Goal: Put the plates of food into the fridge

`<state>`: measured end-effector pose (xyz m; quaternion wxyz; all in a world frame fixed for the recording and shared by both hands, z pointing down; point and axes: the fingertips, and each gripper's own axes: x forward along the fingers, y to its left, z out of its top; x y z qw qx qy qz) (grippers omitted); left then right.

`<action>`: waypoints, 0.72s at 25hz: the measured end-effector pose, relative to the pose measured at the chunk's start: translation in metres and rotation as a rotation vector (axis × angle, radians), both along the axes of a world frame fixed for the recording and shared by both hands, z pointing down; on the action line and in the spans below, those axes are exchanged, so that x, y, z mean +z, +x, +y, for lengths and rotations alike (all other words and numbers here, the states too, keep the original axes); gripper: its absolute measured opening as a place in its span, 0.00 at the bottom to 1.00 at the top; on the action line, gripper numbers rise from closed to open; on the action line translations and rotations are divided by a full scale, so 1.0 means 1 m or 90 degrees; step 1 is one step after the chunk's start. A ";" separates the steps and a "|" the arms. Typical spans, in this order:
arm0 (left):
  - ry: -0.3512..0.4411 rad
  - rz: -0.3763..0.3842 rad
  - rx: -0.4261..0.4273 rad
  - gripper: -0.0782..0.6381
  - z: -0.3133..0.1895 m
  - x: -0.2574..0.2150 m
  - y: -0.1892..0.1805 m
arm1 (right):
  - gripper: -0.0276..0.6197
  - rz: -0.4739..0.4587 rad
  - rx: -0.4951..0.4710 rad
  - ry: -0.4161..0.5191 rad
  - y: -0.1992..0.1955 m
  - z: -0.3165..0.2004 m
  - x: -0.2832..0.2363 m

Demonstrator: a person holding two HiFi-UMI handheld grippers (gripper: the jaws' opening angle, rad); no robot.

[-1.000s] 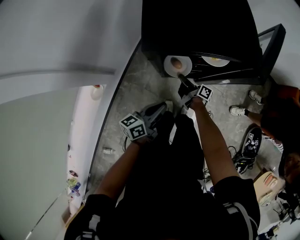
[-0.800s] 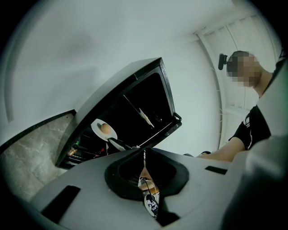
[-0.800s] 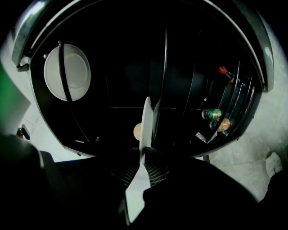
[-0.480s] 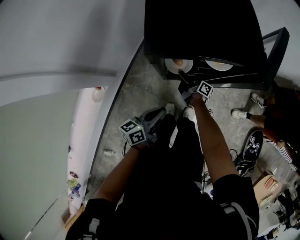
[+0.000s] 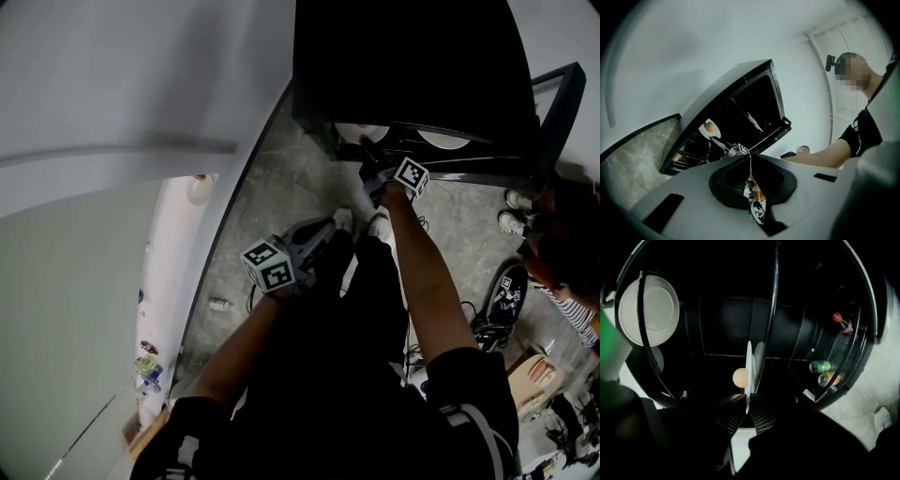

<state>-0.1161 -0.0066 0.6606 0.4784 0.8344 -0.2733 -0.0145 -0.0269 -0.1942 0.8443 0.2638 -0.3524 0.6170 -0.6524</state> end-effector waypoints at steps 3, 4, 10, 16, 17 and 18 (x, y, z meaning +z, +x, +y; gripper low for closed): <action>0.000 -0.001 0.004 0.14 -0.003 0.000 0.001 | 0.11 -0.003 -0.004 -0.003 -0.002 -0.001 0.000; -0.001 -0.001 0.005 0.14 -0.005 -0.001 0.003 | 0.11 -0.007 -0.006 -0.004 -0.001 0.000 0.000; 0.005 0.000 0.017 0.14 -0.012 -0.003 0.008 | 0.16 -0.023 -0.007 0.008 0.002 -0.002 -0.003; 0.007 0.003 0.023 0.14 -0.015 -0.007 0.014 | 0.18 0.014 -0.031 0.017 0.006 0.008 -0.012; 0.008 0.005 0.024 0.14 -0.016 -0.009 0.016 | 0.18 0.019 -0.027 0.013 0.009 0.011 -0.011; 0.009 0.007 0.025 0.14 -0.017 -0.011 0.017 | 0.18 0.024 -0.022 0.011 0.013 0.013 -0.011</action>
